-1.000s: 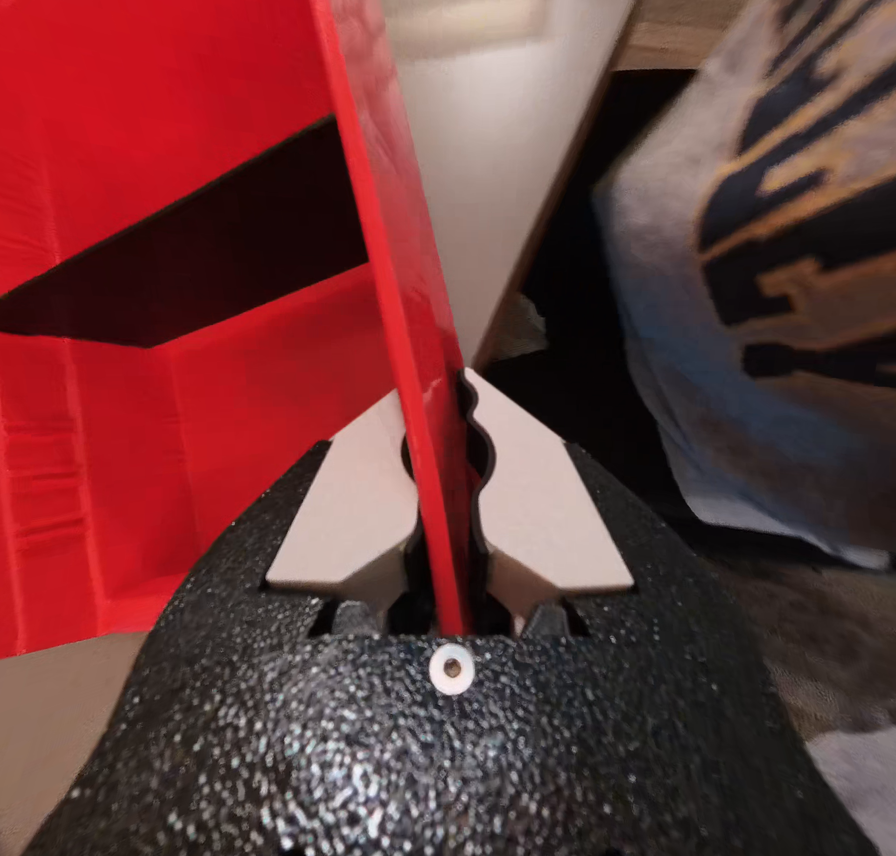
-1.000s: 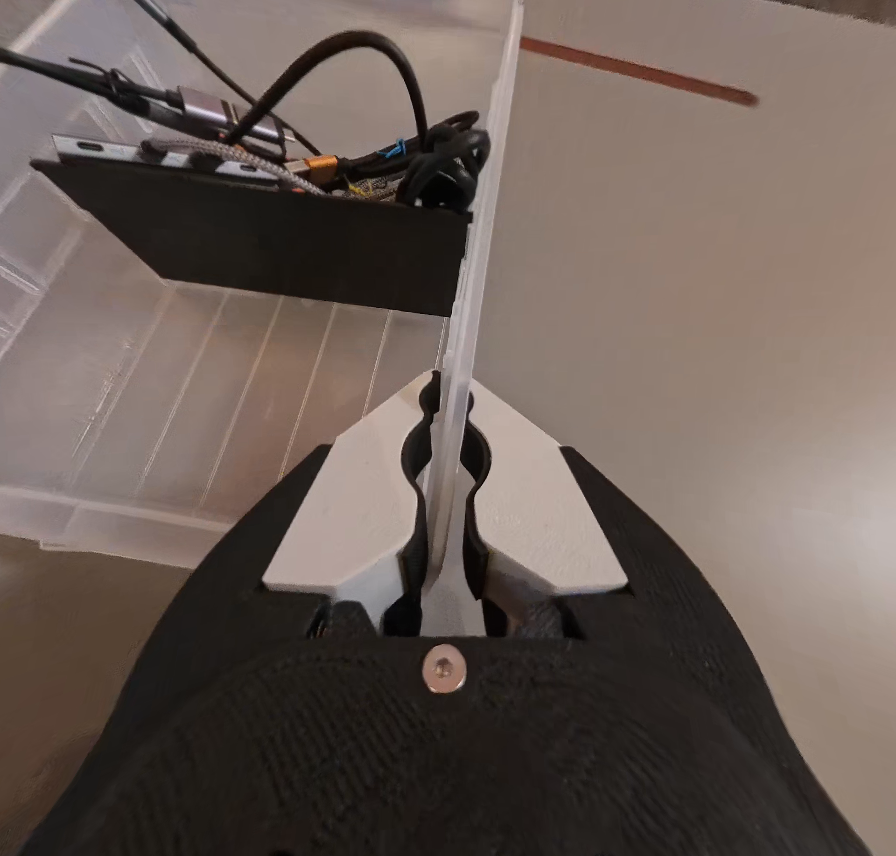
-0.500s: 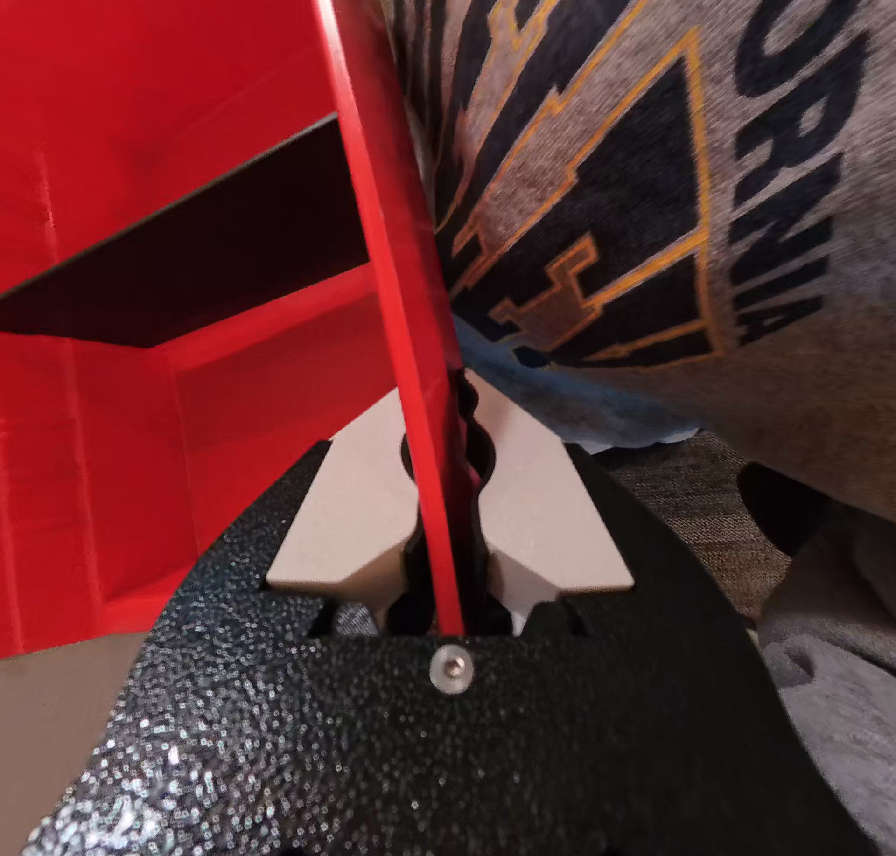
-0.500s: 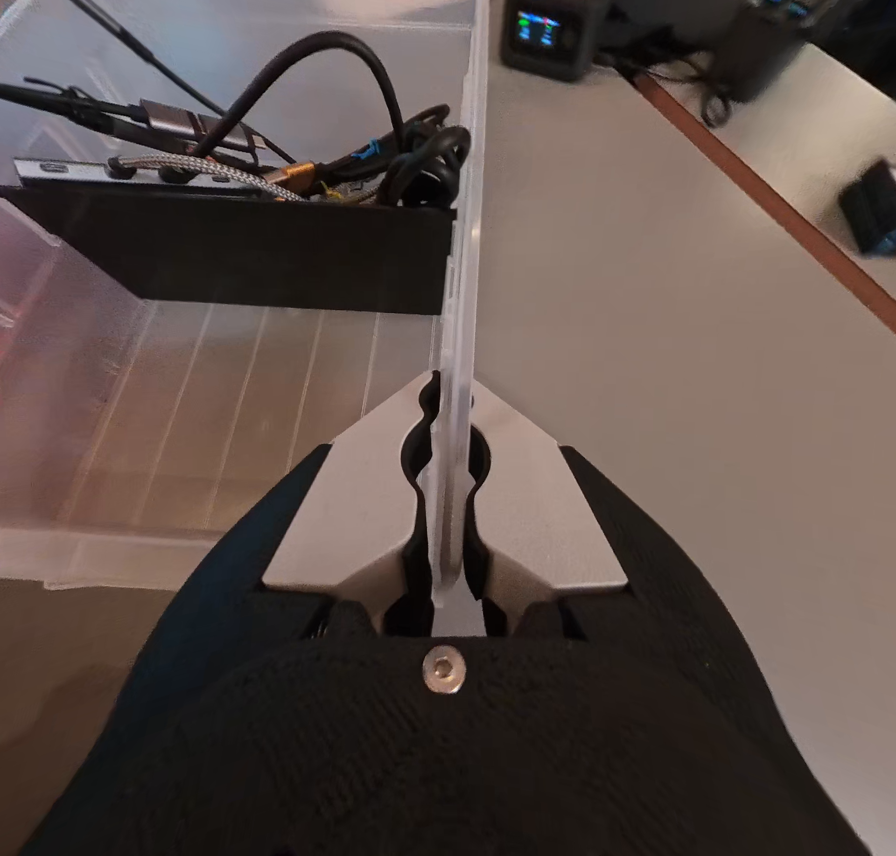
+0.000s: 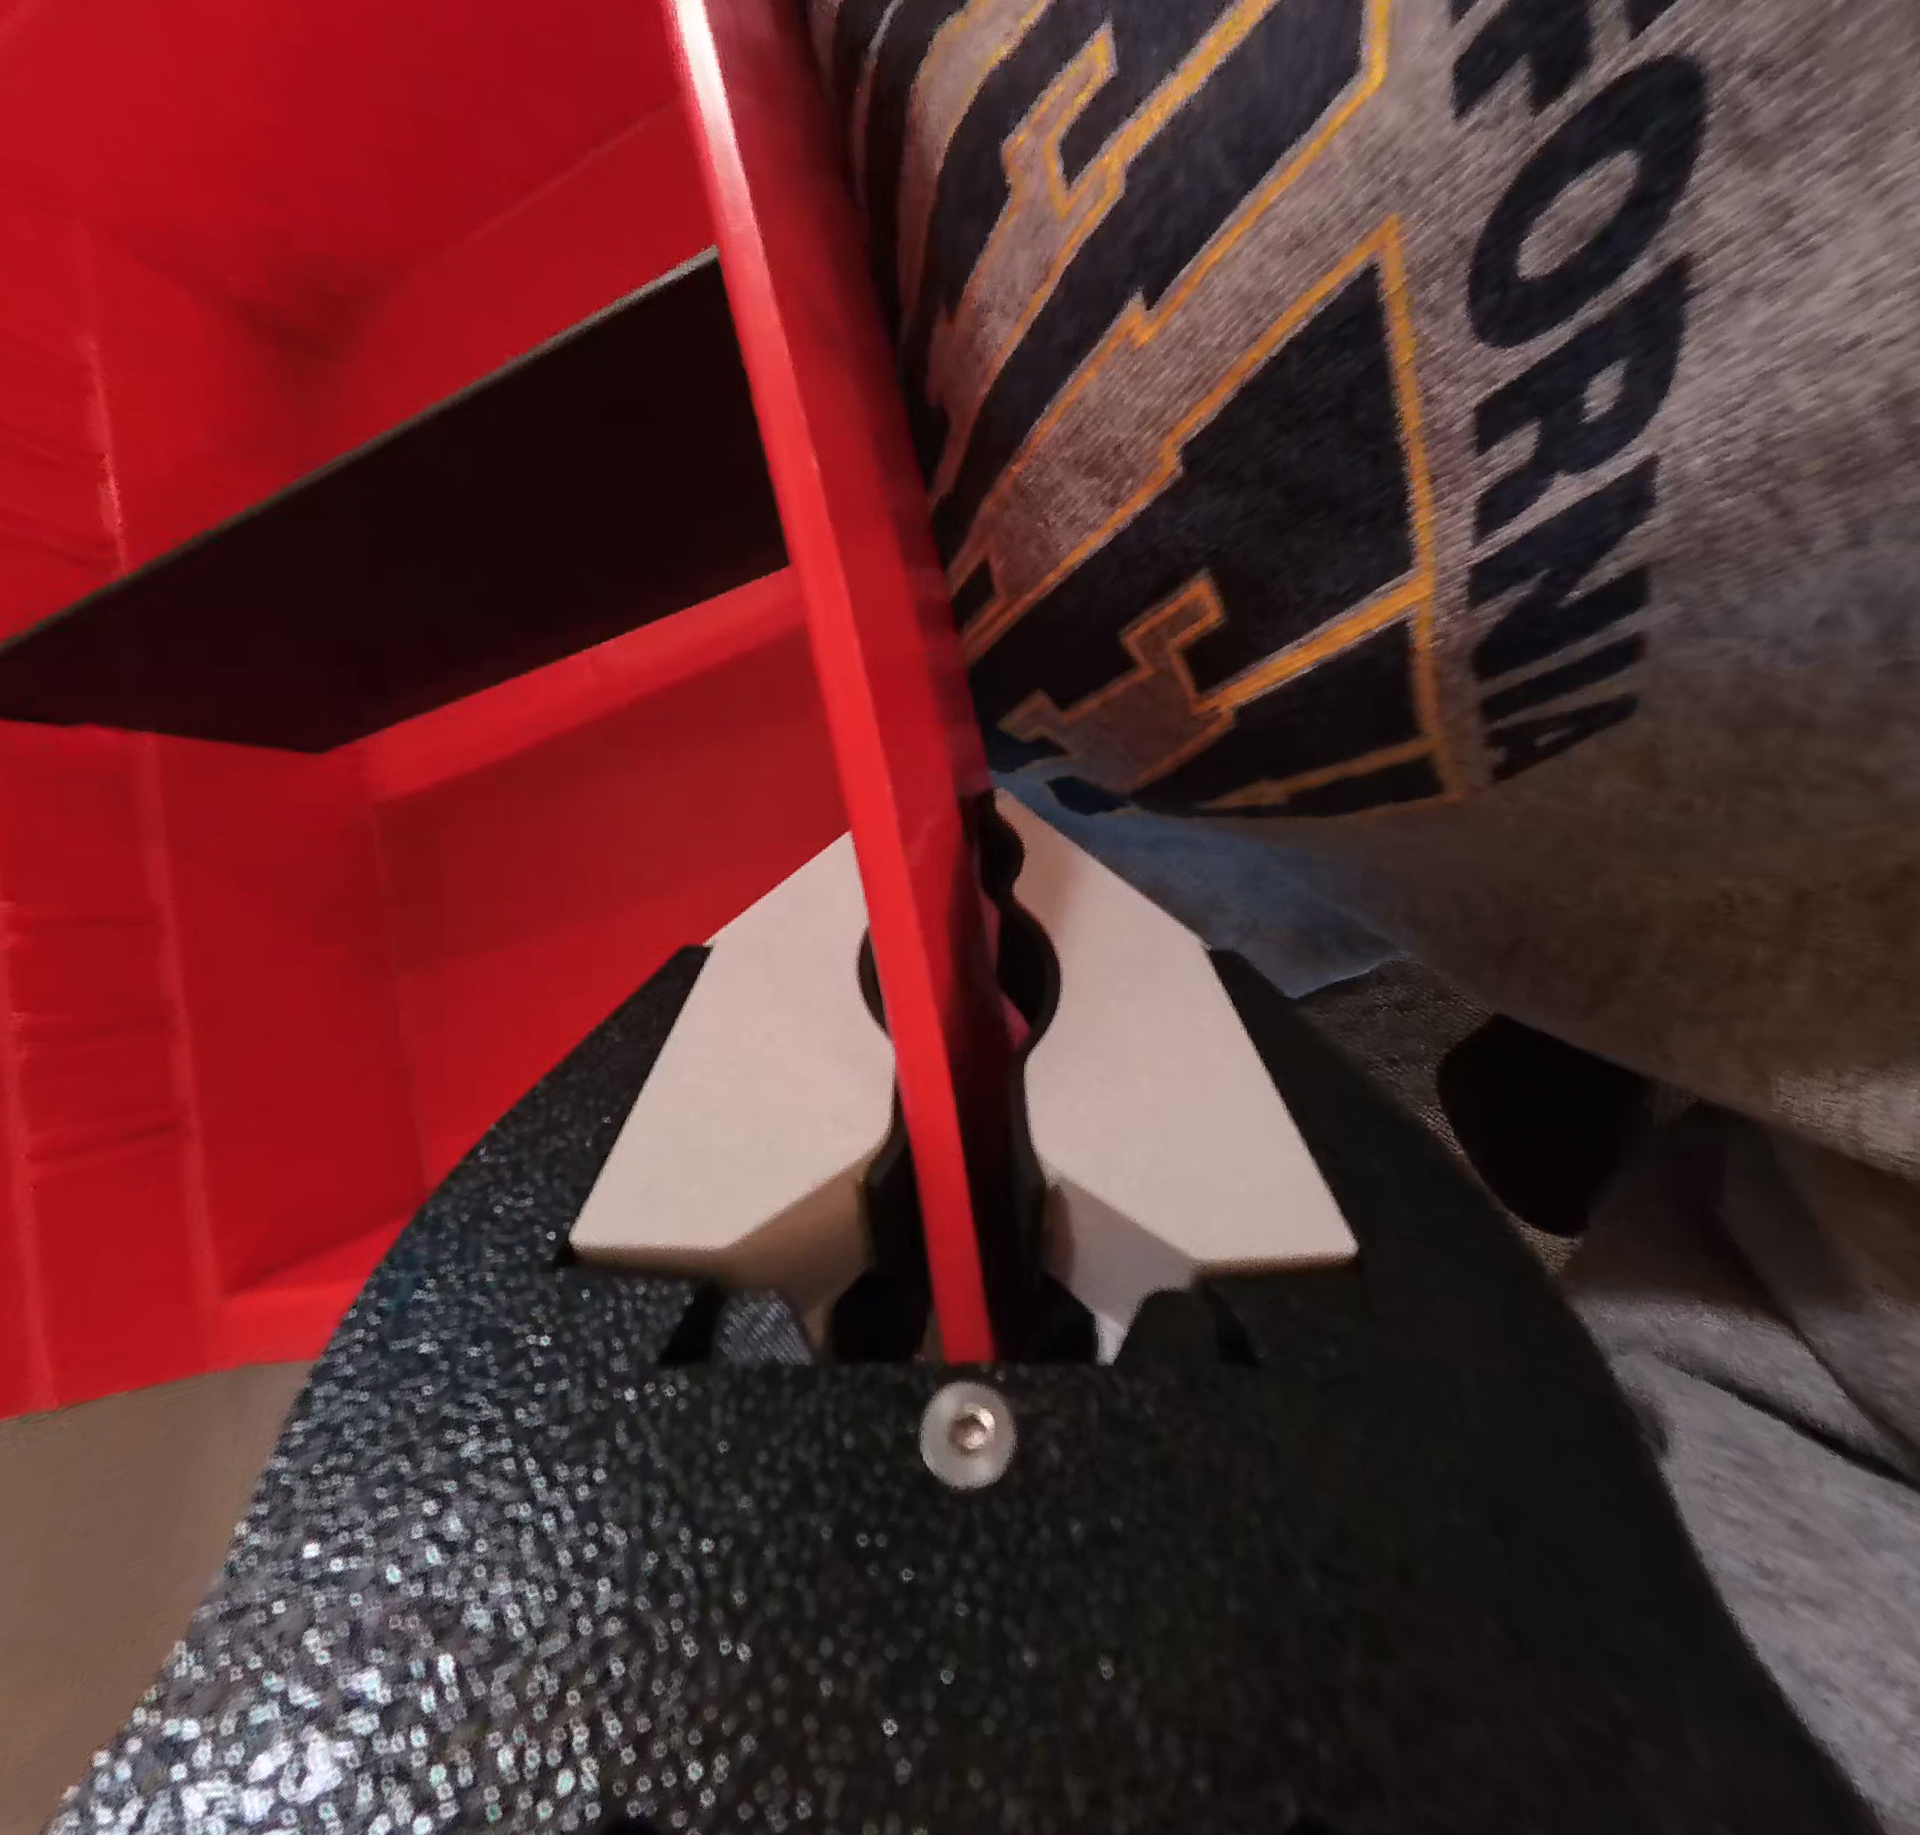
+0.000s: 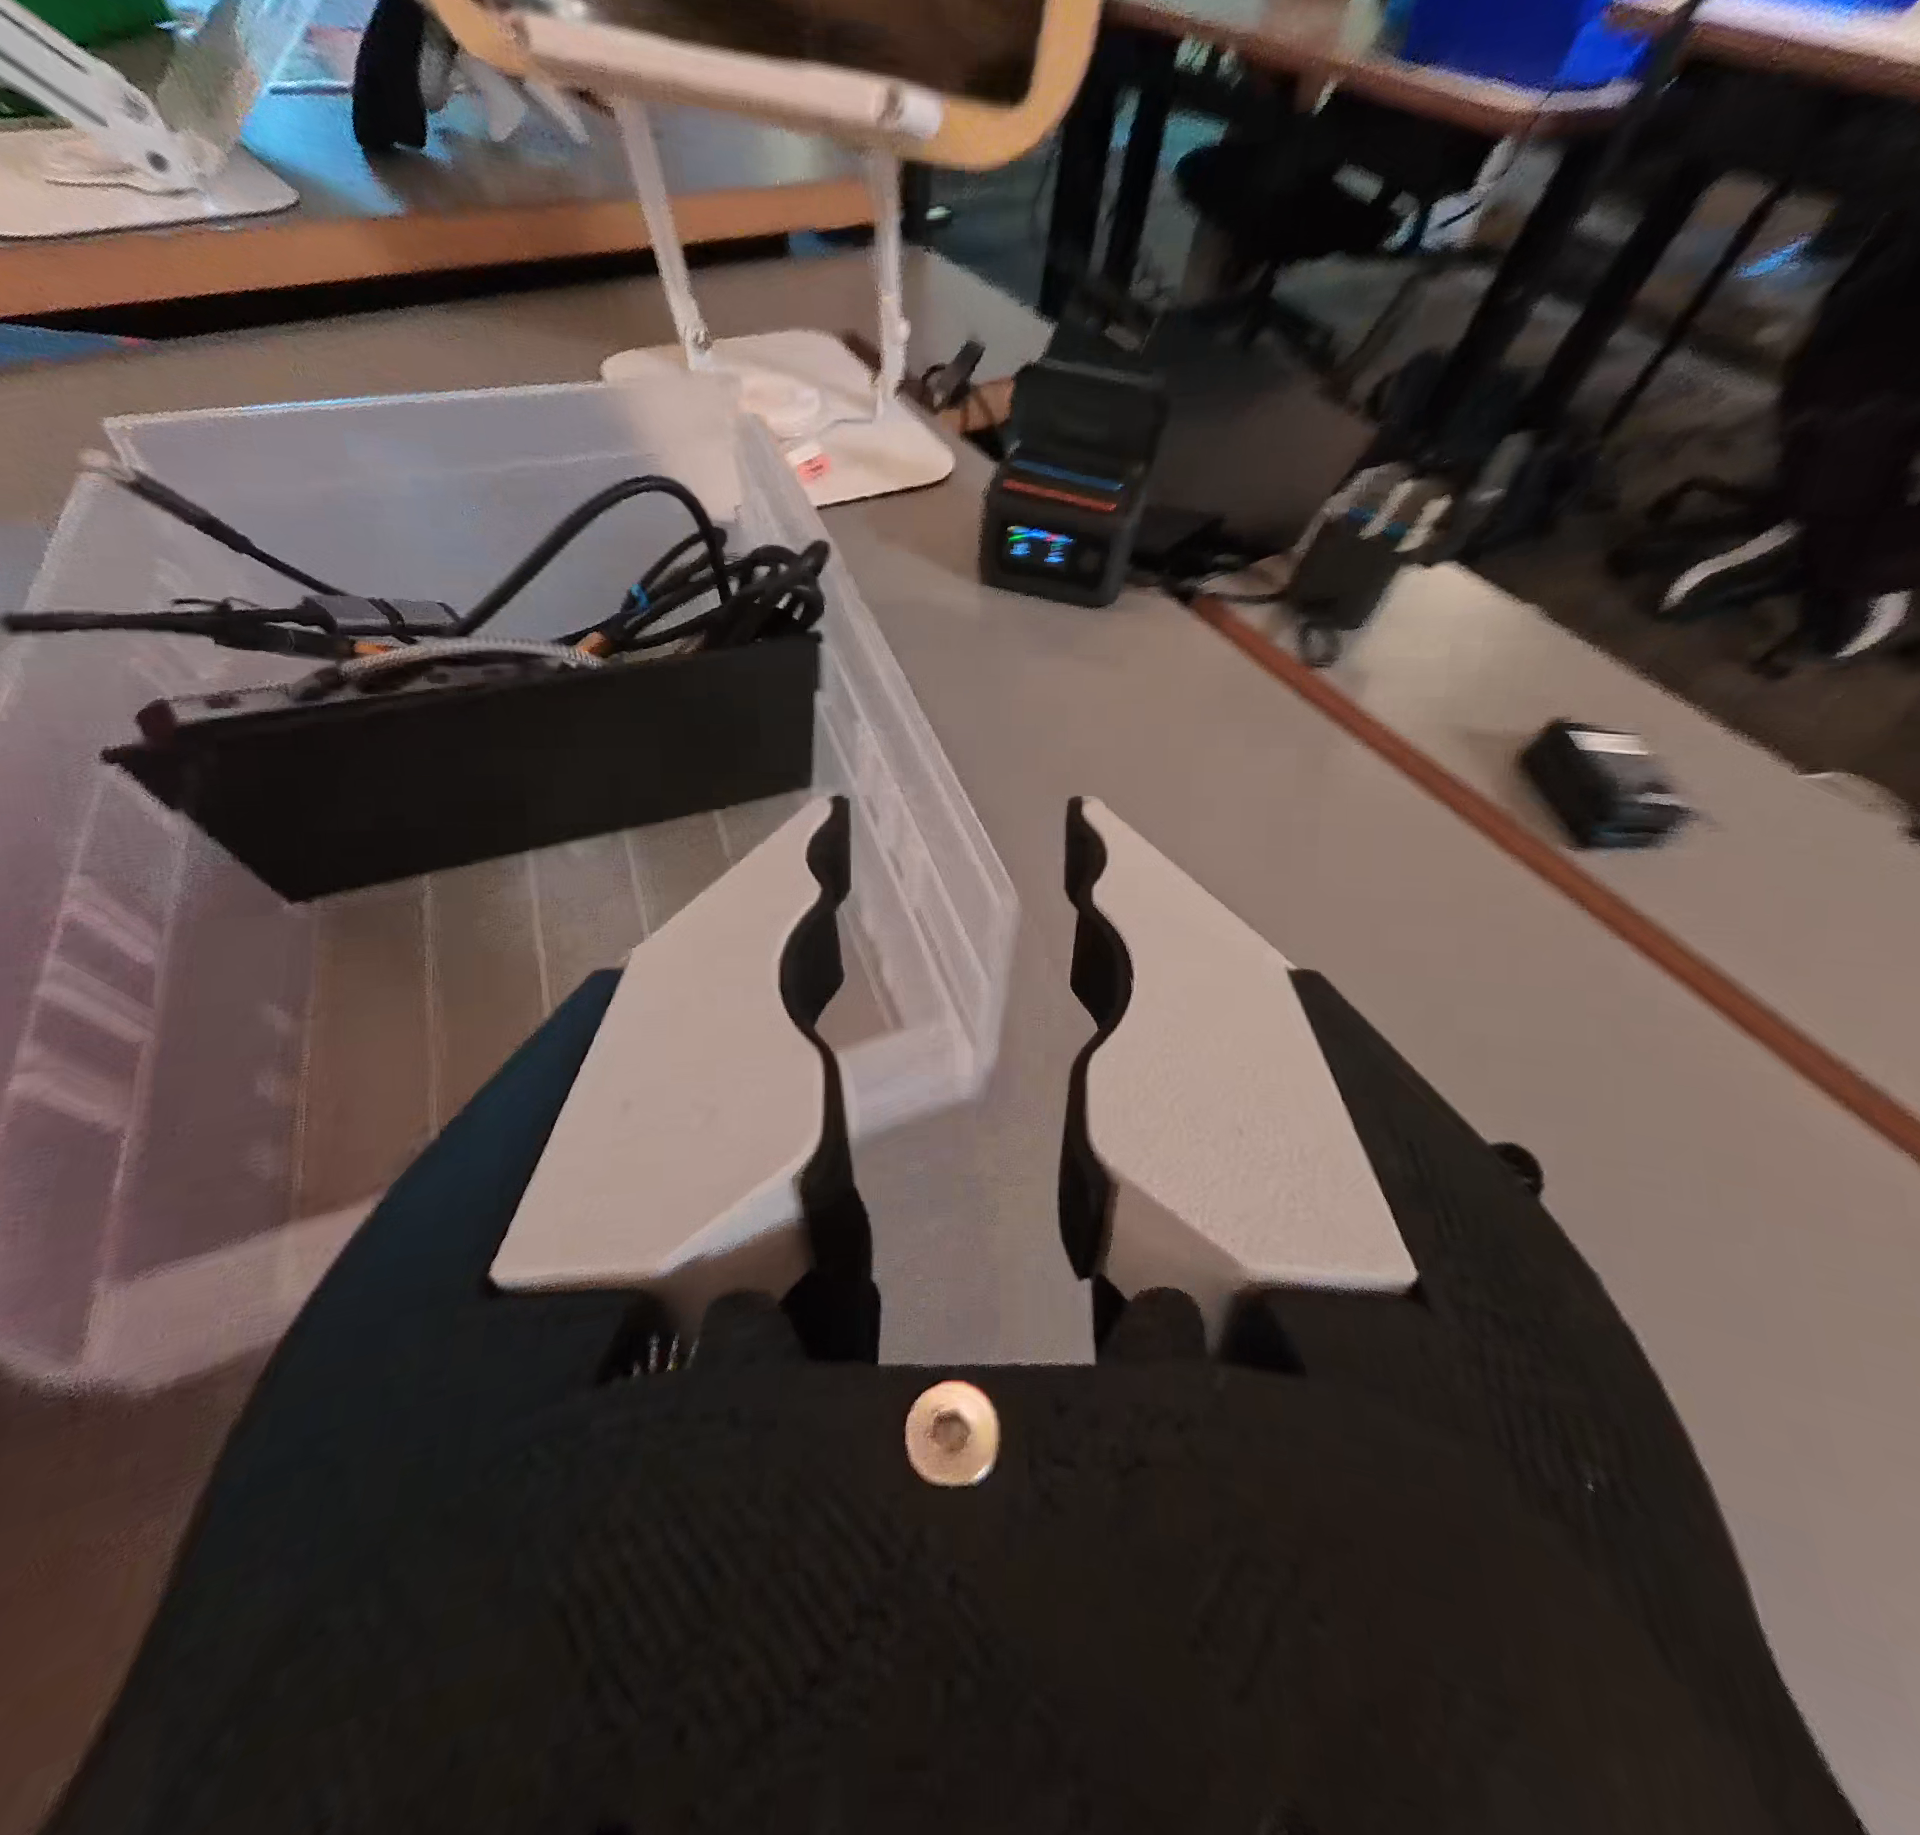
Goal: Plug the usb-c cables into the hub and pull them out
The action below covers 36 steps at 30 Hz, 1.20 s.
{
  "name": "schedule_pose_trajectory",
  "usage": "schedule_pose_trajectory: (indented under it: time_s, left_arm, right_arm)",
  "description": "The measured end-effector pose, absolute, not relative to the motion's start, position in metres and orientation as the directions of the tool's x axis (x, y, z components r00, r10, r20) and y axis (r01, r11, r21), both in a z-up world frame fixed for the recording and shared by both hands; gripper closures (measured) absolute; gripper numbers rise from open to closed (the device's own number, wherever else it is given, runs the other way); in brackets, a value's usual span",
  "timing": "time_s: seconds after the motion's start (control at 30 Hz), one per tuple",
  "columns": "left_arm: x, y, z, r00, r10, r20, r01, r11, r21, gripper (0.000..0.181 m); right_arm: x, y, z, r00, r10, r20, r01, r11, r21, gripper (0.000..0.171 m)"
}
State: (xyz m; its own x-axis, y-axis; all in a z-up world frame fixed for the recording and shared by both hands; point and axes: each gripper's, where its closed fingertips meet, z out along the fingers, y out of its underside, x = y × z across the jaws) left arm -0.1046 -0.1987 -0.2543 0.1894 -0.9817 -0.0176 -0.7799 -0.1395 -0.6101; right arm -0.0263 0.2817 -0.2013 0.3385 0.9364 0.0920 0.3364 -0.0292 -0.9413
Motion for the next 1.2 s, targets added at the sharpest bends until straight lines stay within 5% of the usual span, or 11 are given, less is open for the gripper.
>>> schedule_pose_trajectory:
  time_s: [0.03, 0.43, 0.63, 0.77, 0.9, 1.2]
  left_arm:
    - [-0.100, -0.197, -0.252, 0.182, -0.983, -0.010, -0.776, -0.137, -0.616, 0.176]
    - [0.065, -0.135, -0.249, 0.015, -0.999, -0.051, -0.712, 0.025, -0.702, 0.176]
    - [0.172, -0.037, -0.233, 0.190, -0.969, -0.159, -0.659, -0.006, -0.752, 0.176]
    - [0.221, 0.054, -0.244, 0.320, -0.925, -0.203, -0.695, -0.083, -0.715, 0.176]
    - [0.240, 0.140, -0.273, 0.439, -0.862, -0.255, -0.759, -0.204, -0.619, 0.176]
    - [0.248, 0.235, -0.308, 0.601, -0.751, -0.273, -0.719, -0.359, -0.595, 0.176]
  right_arm:
    - [-0.006, 0.278, -0.192, 0.363, 0.925, 0.109, 0.328, -0.018, -0.944, 0.131]
    - [0.280, 0.202, -0.113, 0.752, 0.628, 0.203, 0.255, 0.008, -0.967, 0.134]
    - [0.452, 0.177, -0.089, 0.953, 0.044, 0.301, 0.304, -0.079, -0.950, 0.143]
    - [0.458, 0.173, -0.093, 0.982, 0.092, 0.167, 0.172, -0.050, -0.984, 0.138]
    - [0.439, 0.189, -0.111, 0.972, 0.180, 0.152, 0.171, -0.096, -0.981, 0.137]
    - [0.378, 0.222, -0.170, 0.908, 0.379, 0.178, 0.277, -0.225, -0.934, 0.134]
